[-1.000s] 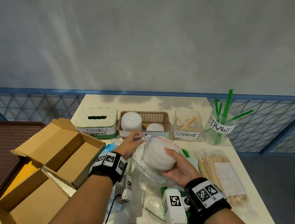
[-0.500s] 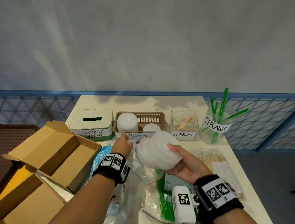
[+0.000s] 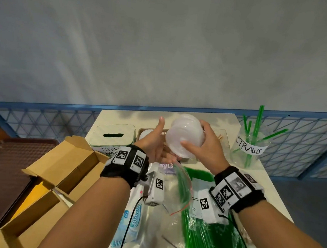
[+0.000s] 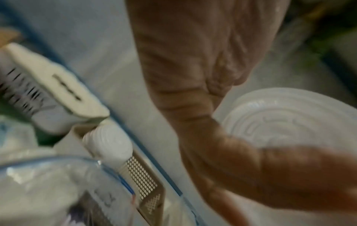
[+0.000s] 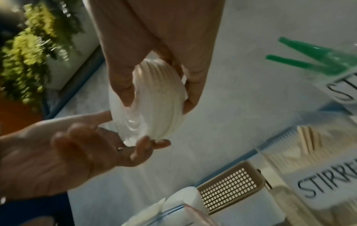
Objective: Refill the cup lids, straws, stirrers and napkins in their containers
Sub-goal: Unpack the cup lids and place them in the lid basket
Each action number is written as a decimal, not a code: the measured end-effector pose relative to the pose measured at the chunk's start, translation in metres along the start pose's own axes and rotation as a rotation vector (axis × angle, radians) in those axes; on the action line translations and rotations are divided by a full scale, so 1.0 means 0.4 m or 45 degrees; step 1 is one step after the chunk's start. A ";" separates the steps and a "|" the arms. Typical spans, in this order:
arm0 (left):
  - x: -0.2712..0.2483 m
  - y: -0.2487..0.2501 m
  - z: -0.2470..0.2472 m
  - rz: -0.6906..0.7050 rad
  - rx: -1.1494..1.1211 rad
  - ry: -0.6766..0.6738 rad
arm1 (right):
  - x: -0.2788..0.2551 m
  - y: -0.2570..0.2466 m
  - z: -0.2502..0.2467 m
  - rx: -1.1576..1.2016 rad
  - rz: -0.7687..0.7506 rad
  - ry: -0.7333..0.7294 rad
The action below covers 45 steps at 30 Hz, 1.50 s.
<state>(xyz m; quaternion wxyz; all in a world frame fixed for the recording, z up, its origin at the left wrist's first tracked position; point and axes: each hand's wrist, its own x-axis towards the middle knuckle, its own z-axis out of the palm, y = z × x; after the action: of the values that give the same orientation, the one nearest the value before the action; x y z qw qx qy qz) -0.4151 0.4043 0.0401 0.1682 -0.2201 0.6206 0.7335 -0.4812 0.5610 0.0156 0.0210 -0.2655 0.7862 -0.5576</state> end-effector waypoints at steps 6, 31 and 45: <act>0.030 0.030 -0.034 -0.005 -0.154 -0.015 | 0.032 -0.010 0.021 -0.275 -0.374 -0.169; 0.370 0.021 -0.088 0.161 -0.117 0.367 | 0.291 0.178 0.131 0.407 0.918 -0.148; 0.435 -0.048 -0.083 0.088 -0.091 0.525 | 0.301 0.284 0.203 -0.316 0.716 -0.257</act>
<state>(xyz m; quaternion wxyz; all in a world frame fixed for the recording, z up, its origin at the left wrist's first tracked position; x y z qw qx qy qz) -0.5484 0.3705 -0.0729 0.0047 -0.3499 0.6227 0.6999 -0.6024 0.4647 -0.0843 0.2196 -0.0925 0.8847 -0.4006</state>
